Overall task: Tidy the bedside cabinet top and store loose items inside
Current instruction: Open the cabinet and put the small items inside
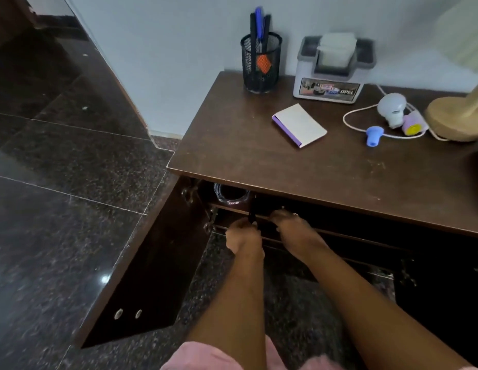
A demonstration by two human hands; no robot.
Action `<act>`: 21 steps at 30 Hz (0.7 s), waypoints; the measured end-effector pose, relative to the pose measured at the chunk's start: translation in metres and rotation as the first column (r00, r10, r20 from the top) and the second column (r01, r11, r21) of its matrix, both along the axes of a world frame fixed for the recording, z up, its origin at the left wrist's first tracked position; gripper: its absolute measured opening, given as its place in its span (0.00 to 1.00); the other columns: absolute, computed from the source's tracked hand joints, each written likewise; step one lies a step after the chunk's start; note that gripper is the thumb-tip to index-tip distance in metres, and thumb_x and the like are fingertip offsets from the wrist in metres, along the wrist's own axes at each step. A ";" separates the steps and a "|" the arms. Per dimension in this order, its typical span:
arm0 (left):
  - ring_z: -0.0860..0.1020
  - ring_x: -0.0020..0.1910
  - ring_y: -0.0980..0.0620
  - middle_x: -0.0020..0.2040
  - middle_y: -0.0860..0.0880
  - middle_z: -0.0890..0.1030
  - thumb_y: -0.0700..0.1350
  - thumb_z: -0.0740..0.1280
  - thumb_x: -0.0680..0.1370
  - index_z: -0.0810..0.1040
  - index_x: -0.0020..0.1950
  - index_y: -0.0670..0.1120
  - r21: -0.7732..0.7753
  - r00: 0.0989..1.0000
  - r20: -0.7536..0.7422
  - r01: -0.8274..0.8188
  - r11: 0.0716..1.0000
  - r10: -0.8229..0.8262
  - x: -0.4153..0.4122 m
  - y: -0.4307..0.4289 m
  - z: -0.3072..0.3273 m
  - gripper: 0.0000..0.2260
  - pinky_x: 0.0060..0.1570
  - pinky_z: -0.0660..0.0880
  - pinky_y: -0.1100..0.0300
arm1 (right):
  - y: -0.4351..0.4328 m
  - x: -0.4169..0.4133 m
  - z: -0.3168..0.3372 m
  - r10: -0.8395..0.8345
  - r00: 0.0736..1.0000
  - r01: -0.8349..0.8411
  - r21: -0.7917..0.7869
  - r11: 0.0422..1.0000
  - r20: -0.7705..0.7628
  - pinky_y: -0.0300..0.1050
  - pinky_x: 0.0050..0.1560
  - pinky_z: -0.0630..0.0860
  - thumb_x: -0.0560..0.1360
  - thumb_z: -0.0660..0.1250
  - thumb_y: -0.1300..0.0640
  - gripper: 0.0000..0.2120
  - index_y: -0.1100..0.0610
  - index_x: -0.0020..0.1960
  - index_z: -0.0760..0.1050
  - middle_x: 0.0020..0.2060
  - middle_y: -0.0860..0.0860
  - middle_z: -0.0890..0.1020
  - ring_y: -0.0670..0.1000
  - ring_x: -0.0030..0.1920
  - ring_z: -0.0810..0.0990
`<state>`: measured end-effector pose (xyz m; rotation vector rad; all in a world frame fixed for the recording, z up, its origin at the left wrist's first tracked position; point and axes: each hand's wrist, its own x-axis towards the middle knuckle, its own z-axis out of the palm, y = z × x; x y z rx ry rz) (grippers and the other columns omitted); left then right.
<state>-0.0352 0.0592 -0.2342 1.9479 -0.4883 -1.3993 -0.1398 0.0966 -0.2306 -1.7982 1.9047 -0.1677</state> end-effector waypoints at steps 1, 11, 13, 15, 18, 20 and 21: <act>0.80 0.38 0.50 0.43 0.46 0.82 0.36 0.68 0.72 0.82 0.52 0.46 -0.010 0.999 0.027 0.021 1.000 -0.021 -0.004 -0.004 -0.005 0.11 0.39 0.75 0.62 | -0.004 -0.006 -0.005 -0.014 1.000 0.014 -0.001 1.000 0.004 0.51 0.64 0.72 0.71 0.59 0.72 0.27 0.55 0.68 0.69 0.67 0.53 0.71 0.56 0.65 0.73; 0.77 0.33 0.56 0.37 0.52 0.78 0.32 0.62 0.76 0.81 0.55 0.45 -0.056 0.998 -0.054 0.037 0.998 -0.040 -0.021 -0.012 -0.010 0.14 0.31 0.73 0.65 | -0.022 -0.022 -0.015 0.009 1.000 -0.010 0.079 0.997 0.010 0.51 0.62 0.73 0.73 0.60 0.71 0.34 0.51 0.75 0.56 0.72 0.57 0.65 0.59 0.68 0.69; 0.76 0.34 0.55 0.40 0.49 0.79 0.31 0.59 0.76 0.79 0.59 0.43 -0.057 0.995 -0.086 0.049 0.997 -0.054 -0.017 -0.008 -0.004 0.16 0.35 0.74 0.62 | -0.016 -0.020 -0.011 0.045 0.999 -0.046 0.104 0.994 0.009 0.51 0.69 0.67 0.73 0.60 0.73 0.39 0.50 0.77 0.50 0.77 0.53 0.54 0.58 0.74 0.60; 0.76 0.36 0.54 0.45 0.47 0.79 0.32 0.58 0.77 0.78 0.61 0.42 -0.043 0.992 -0.123 0.008 0.999 -0.013 -0.010 -0.005 0.005 0.16 0.42 0.73 0.61 | -0.008 -0.018 -0.004 0.051 0.999 -0.052 0.106 0.993 0.010 0.51 0.72 0.64 0.72 0.61 0.74 0.43 0.48 0.77 0.45 0.77 0.48 0.47 0.55 0.76 0.54; 0.76 0.38 0.55 0.50 0.46 0.78 0.31 0.59 0.77 0.77 0.61 0.41 -0.037 0.992 -0.126 0.013 0.999 -0.018 0.000 0.003 0.023 0.16 0.44 0.72 0.62 | 0.007 -0.014 0.011 0.013 1.000 -0.012 0.081 0.997 -0.010 0.49 0.72 0.63 0.71 0.60 0.75 0.44 0.48 0.77 0.46 0.77 0.46 0.46 0.54 0.76 0.54; 0.76 0.39 0.55 0.53 0.45 0.78 0.30 0.61 0.76 0.77 0.61 0.42 -0.055 0.994 -0.101 0.033 0.998 -0.039 0.006 0.009 0.035 0.16 0.44 0.72 0.62 | 0.017 -0.011 0.024 -0.007 1.000 0.007 0.087 0.996 0.007 0.47 0.73 0.61 0.72 0.59 0.75 0.40 0.49 0.76 0.53 0.77 0.48 0.53 0.53 0.75 0.58; 0.76 0.39 0.55 0.53 0.45 0.78 0.30 0.61 0.76 0.77 0.62 0.42 -0.056 0.994 -0.103 0.027 0.998 -0.033 0.008 0.011 0.043 0.17 0.44 0.72 0.62 | 0.022 -0.009 0.033 -0.004 1.000 0.003 0.089 0.996 0.017 0.47 0.72 0.62 0.72 0.58 0.74 0.36 0.49 0.75 0.58 0.76 0.49 0.58 0.53 0.74 0.61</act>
